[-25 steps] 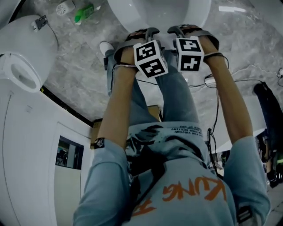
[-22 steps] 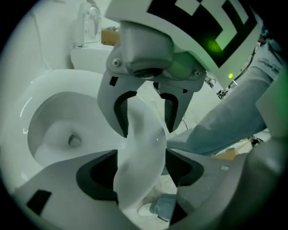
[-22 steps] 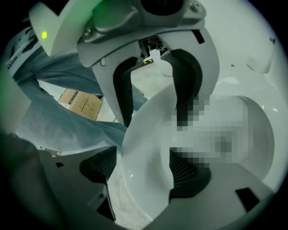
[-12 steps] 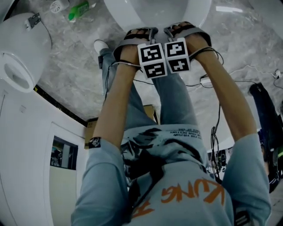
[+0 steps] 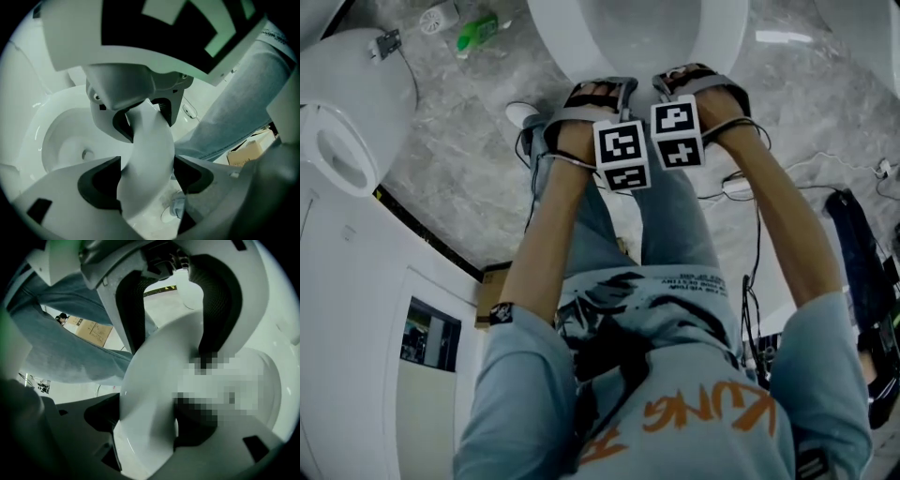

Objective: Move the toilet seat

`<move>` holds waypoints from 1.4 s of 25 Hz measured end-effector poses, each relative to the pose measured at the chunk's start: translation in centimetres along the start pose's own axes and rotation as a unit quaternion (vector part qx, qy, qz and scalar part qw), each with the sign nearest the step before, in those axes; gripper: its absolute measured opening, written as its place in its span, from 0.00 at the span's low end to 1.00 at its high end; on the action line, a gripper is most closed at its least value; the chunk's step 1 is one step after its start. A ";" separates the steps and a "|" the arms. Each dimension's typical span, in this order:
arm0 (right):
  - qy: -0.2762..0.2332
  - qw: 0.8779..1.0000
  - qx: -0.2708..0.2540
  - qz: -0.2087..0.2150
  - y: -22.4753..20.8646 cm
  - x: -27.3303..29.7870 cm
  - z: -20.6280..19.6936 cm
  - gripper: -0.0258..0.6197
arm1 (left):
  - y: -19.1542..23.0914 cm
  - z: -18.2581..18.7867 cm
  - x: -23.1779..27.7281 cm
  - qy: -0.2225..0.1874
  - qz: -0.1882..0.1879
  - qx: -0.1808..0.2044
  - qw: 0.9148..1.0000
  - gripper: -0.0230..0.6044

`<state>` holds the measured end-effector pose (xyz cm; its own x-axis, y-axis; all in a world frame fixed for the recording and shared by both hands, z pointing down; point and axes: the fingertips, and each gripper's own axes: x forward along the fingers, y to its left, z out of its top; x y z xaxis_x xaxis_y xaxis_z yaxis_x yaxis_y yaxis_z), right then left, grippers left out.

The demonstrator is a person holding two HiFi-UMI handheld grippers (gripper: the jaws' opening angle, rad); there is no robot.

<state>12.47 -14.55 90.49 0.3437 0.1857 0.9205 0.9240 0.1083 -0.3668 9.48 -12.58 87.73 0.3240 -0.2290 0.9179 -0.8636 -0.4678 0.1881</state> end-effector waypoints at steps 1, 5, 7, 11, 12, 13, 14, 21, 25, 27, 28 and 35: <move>-0.007 1.000 0.001 0.007 0.3 -0.7 0.1 0.57 | -0.2 0.2 -0.6 -0.002 0.004 0.010 1.000 0.57; -0.026 0.999 0.004 0.039 1.1 -4.2 0.5 0.57 | -0.4 0.5 -3.3 0.006 0.037 0.078 0.996 0.58; -0.035 0.998 0.006 0.061 1.8 -6.1 0.7 0.57 | -0.5 0.9 -4.5 0.014 0.059 0.102 0.993 0.58; -0.044 0.994 0.013 0.102 3.0 -9.8 1.2 0.57 | -0.4 1.7 -7.4 0.020 0.094 0.125 0.988 0.58; -0.048 0.993 0.015 0.110 3.1 -10.7 1.3 0.57 | -0.2 1.9 -8.3 0.017 0.098 0.116 0.988 0.58; -0.053 0.992 0.018 0.115 3.1 -11.7 1.4 0.57 | 0.2 2.0 -9.3 0.014 0.100 0.101 0.990 0.57; -0.058 0.991 0.021 0.119 3.1 -12.7 1.5 0.57 | 0.5 2.1 -10.2 0.010 0.100 0.086 0.991 0.57; -0.088 0.990 0.064 0.089 1.8 -17.5 2.1 0.57 | 3.2 3.5 -15.3 0.003 0.143 0.070 0.987 0.51; -0.093 0.989 0.103 0.042 1.4 -19.6 2.6 0.58 | 3.3 3.7 -17.5 0.015 0.145 0.074 0.987 0.46; -0.089 0.989 0.116 0.003 0.8 -20.9 2.6 0.58 | 3.8 4.2 -19.2 0.014 0.151 0.073 0.986 0.43; -0.088 0.989 0.121 -0.021 0.4 -21.6 2.6 0.58 | 4.1 4.5 -20.1 0.012 0.153 0.072 0.986 0.42; -0.114 0.964 0.163 -0.175 -2.3 -28.4 1.6 0.50 | 7.1 6.5 -25.7 0.018 0.191 0.092 0.977 0.38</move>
<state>0.30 -18.47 65.01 -0.0593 0.2876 0.9559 0.8619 0.4979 -0.0964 -2.49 -15.56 63.23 -0.0244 -0.3877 0.9215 -0.8337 -0.5007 -0.2328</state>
